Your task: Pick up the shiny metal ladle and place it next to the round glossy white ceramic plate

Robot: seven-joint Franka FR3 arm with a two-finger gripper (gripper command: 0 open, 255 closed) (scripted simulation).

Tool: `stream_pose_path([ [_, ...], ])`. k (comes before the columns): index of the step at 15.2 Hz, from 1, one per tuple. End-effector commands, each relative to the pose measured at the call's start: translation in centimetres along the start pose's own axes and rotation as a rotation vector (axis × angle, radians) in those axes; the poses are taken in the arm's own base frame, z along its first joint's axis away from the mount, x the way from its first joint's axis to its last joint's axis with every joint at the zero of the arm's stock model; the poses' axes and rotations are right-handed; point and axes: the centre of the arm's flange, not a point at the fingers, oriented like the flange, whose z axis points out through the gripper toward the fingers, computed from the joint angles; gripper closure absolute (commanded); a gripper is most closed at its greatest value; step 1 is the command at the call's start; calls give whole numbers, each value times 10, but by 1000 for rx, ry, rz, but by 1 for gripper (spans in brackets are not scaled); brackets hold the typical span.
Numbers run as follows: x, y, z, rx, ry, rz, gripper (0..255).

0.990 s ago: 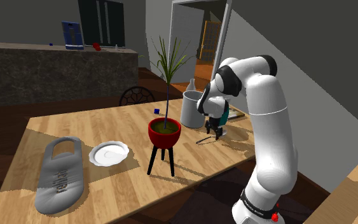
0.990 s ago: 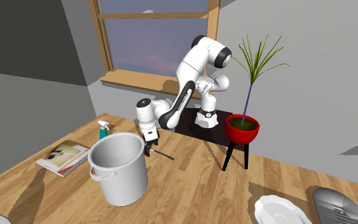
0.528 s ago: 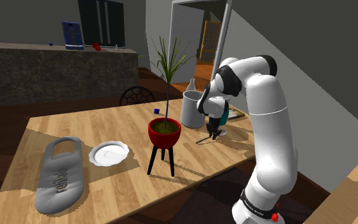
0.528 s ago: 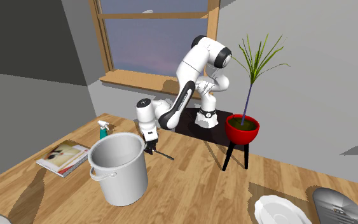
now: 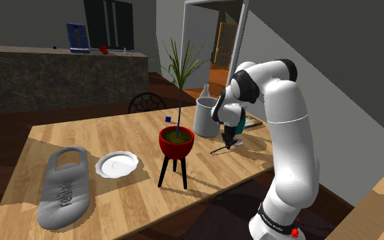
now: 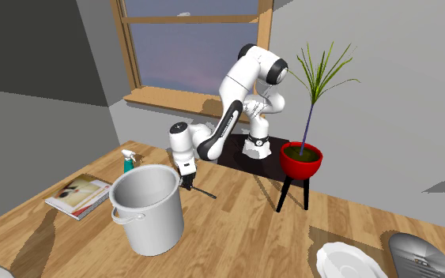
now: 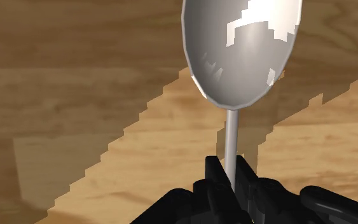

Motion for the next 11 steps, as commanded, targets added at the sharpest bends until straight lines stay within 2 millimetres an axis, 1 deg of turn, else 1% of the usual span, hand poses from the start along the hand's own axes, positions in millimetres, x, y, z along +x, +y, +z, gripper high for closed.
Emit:
stream_pose_path([
  [1,0,-1,-5,0,0,0,255],
  [11,-1,-6,-58,0,0,0,255],
])
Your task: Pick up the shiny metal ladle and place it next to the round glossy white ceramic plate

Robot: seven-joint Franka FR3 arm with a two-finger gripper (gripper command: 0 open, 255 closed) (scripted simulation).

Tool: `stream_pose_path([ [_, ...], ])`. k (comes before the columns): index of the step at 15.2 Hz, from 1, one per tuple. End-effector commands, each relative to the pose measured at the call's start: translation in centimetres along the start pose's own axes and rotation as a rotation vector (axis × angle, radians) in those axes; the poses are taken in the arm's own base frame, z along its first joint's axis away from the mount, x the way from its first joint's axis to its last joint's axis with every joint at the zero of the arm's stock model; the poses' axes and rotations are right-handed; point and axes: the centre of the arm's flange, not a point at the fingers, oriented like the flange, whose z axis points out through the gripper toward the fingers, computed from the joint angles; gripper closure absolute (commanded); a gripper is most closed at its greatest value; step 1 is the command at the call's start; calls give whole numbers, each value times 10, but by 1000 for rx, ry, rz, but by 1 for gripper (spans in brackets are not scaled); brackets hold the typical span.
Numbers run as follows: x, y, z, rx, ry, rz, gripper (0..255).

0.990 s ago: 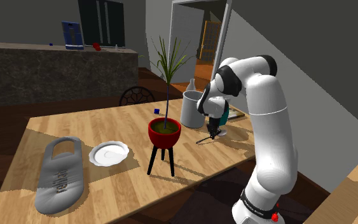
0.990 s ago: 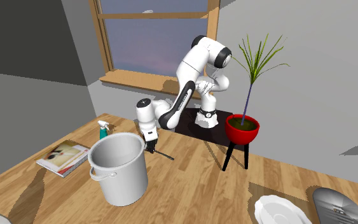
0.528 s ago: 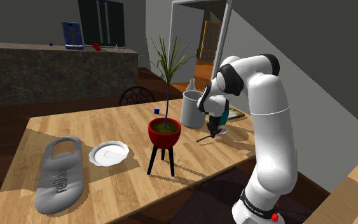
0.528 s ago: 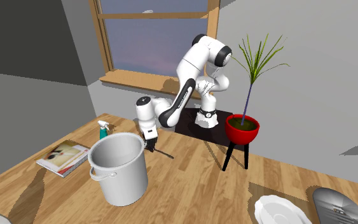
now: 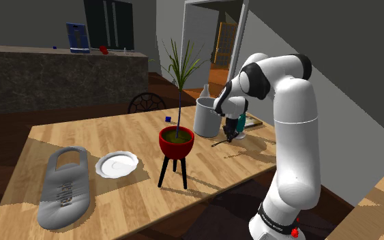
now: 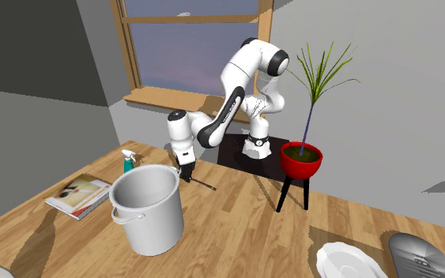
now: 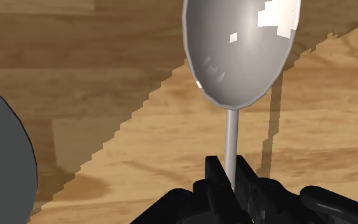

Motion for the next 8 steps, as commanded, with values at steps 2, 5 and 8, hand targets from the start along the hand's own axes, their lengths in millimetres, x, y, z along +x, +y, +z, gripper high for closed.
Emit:
stream_pose_path([
  [2,-1,-3,-15,0,0,0,255],
  [5,-1,-4,-31,0,0,0,255],
  [8,-2,-6,-46,0,0,0,255],
])
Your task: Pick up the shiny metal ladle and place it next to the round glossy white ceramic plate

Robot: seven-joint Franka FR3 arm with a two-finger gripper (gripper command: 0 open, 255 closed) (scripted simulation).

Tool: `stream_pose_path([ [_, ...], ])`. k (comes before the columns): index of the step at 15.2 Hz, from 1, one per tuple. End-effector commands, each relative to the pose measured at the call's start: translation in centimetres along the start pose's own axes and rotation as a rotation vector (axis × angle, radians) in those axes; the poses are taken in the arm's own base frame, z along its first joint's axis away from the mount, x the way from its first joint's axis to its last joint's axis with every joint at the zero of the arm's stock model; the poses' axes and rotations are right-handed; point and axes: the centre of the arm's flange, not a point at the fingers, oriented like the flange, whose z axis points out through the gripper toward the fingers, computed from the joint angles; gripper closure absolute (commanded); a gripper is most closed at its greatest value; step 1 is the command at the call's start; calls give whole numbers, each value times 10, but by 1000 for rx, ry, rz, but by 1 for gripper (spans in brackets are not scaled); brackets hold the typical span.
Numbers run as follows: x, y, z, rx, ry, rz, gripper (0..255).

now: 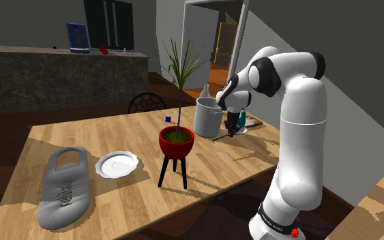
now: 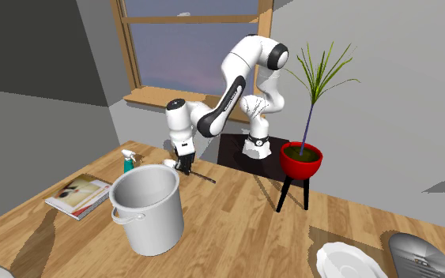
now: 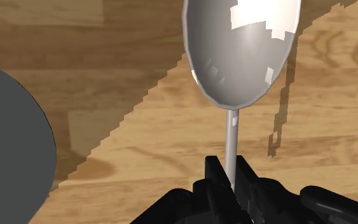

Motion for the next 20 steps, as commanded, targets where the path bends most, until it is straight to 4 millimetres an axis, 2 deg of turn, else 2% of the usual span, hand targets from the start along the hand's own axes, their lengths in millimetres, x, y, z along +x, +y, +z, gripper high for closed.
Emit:
stream_pose_path([
  [1,-1,-1,-11,0,0,0,255],
  [2,-1,-2,-15,0,0,0,255],
  [20,232,-49,-16,0,0,0,255],
])
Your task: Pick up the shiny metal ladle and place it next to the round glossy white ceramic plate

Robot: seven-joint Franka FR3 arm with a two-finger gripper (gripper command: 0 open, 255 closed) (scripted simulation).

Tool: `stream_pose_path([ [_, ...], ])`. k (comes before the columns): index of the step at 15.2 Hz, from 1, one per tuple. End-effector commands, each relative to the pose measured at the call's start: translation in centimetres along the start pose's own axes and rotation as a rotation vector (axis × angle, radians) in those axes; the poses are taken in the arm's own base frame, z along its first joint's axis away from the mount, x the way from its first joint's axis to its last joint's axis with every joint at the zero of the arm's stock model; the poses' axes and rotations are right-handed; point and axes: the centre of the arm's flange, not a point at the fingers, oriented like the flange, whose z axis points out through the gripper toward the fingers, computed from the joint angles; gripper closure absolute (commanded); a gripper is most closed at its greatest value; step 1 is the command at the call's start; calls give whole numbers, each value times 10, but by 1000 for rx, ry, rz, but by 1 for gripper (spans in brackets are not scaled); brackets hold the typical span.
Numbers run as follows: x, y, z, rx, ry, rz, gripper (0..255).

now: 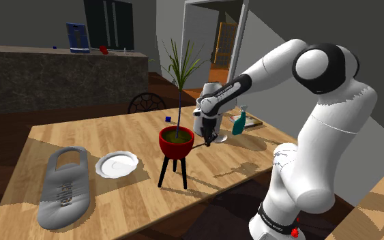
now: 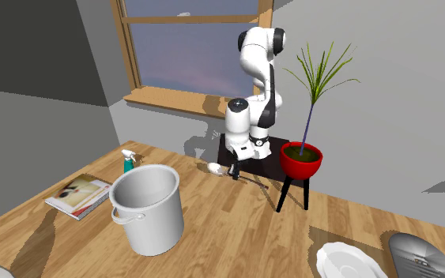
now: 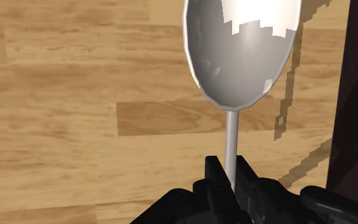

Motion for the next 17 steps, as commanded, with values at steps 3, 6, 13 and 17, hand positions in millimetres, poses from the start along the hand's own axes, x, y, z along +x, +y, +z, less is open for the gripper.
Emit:
stream_pose_path([
  [3,52,-13,1,0,0,3,255],
  [6,90,-21,1,0,0,3,255],
  [13,181,-39,0,0,0,3,255],
  [17,233,-50,0,0,0,3,255],
])
